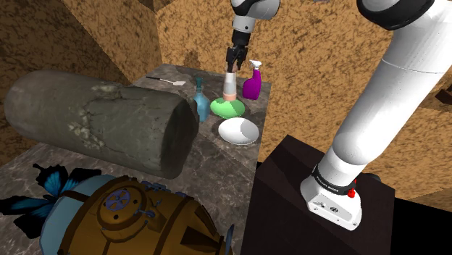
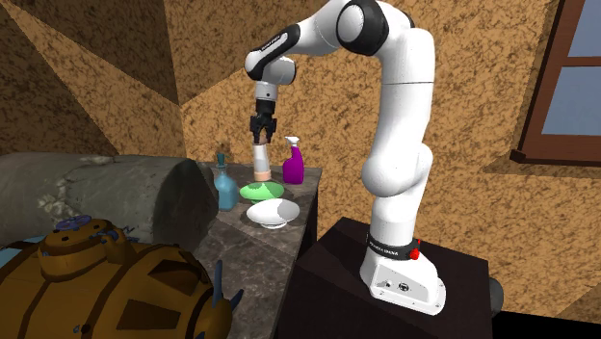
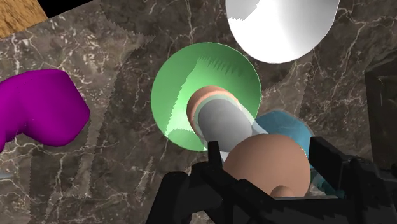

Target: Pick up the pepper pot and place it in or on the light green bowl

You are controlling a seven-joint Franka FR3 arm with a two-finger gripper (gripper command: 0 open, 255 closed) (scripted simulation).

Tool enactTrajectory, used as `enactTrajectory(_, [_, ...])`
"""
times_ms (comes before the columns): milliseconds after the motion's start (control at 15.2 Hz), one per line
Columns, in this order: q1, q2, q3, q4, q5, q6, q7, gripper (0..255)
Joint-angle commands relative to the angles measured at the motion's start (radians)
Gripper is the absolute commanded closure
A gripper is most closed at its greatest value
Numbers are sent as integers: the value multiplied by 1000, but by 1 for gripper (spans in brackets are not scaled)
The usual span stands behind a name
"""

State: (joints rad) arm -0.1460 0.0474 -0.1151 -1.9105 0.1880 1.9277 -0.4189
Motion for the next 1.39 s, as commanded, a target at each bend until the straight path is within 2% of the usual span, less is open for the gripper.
enactTrajectory(0, [0,6,0,-21,3,28,-6,255])
enactTrajectory(462, [0,34,1,-81,14,113,-24,255])
enactTrajectory(990, [0,34,1,-81,14,113,-24,255])
enactTrajectory(1056, [0,34,1,-81,14,113,-24,0])
enactTrajectory(1320, [0,34,1,-81,14,113,-24,0])
